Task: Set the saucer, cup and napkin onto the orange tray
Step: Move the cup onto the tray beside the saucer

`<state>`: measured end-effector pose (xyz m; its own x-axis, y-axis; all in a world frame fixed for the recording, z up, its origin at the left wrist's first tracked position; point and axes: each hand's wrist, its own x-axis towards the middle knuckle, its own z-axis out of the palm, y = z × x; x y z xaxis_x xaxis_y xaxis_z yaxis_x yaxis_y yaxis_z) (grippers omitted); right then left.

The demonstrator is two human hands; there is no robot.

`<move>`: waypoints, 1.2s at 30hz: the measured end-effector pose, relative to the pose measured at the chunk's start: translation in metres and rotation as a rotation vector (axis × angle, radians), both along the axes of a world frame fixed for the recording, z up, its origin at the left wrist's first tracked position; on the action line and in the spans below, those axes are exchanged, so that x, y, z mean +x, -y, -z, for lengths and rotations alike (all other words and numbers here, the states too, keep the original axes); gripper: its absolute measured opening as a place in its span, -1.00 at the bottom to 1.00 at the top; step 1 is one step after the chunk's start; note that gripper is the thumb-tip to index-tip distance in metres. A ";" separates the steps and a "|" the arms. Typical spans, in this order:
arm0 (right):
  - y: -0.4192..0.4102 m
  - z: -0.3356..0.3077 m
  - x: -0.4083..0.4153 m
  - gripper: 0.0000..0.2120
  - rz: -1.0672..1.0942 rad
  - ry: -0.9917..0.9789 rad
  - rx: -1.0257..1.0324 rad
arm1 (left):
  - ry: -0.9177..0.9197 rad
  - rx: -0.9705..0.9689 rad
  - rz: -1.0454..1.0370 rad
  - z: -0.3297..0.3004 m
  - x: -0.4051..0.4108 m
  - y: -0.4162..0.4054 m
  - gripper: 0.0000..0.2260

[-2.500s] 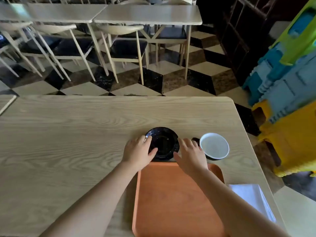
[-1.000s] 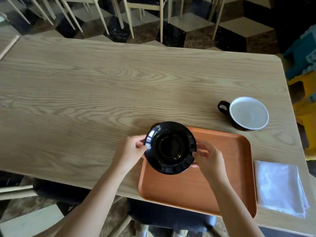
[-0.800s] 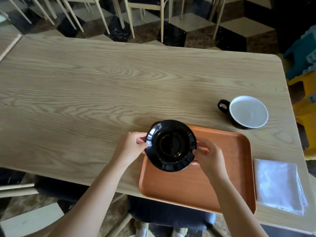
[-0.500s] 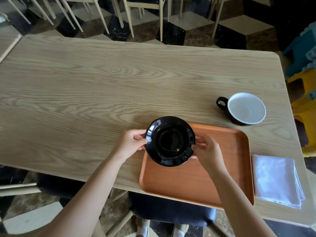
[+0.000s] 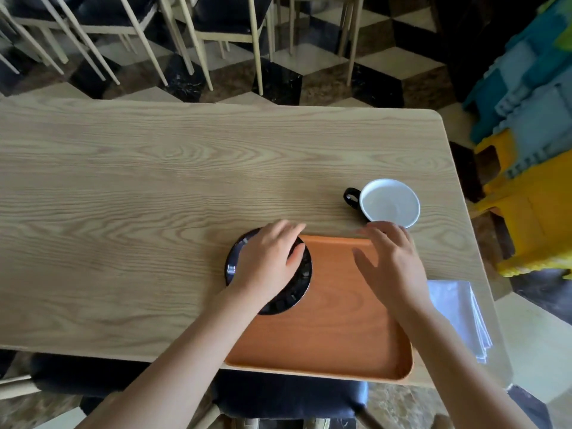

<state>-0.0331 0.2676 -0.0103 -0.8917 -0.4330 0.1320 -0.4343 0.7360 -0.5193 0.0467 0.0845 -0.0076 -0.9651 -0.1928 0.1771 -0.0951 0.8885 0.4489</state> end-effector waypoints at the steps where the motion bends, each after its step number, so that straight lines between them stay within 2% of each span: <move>1: -0.010 -0.003 -0.010 -0.65 0.021 -0.032 0.053 | -0.029 -0.036 0.073 -0.001 -0.011 -0.008 -0.70; 3: -0.029 -0.005 -0.037 -0.53 0.043 -0.026 0.158 | -0.038 -0.103 0.182 0.000 -0.039 -0.020 -0.63; 7: -0.051 0.006 -0.078 -0.30 -0.011 0.079 0.343 | 0.102 -0.243 0.314 0.015 -0.092 -0.034 -0.50; 11: -0.059 0.023 -0.094 -0.33 -0.042 0.119 0.362 | 0.237 -0.359 0.361 0.030 -0.125 -0.042 -0.40; 13: -0.061 0.028 -0.096 -0.44 -0.024 0.069 0.280 | 0.283 -0.347 0.352 0.033 -0.134 -0.045 -0.45; 16: -0.063 0.033 -0.098 -0.55 -0.015 -0.013 0.183 | 0.254 -0.312 0.333 0.033 -0.144 -0.046 -0.58; 24: -0.074 0.028 -0.095 -0.54 -0.099 -0.064 0.074 | 0.111 -0.045 0.271 0.026 -0.122 -0.045 -0.58; 30: -0.086 0.014 -0.068 -0.48 -0.165 -0.067 -0.024 | -0.024 -0.037 0.255 0.016 -0.075 -0.049 -0.60; 36: -0.087 0.014 -0.045 -0.47 -0.249 0.023 0.013 | 0.060 0.003 0.181 0.024 -0.038 -0.057 -0.59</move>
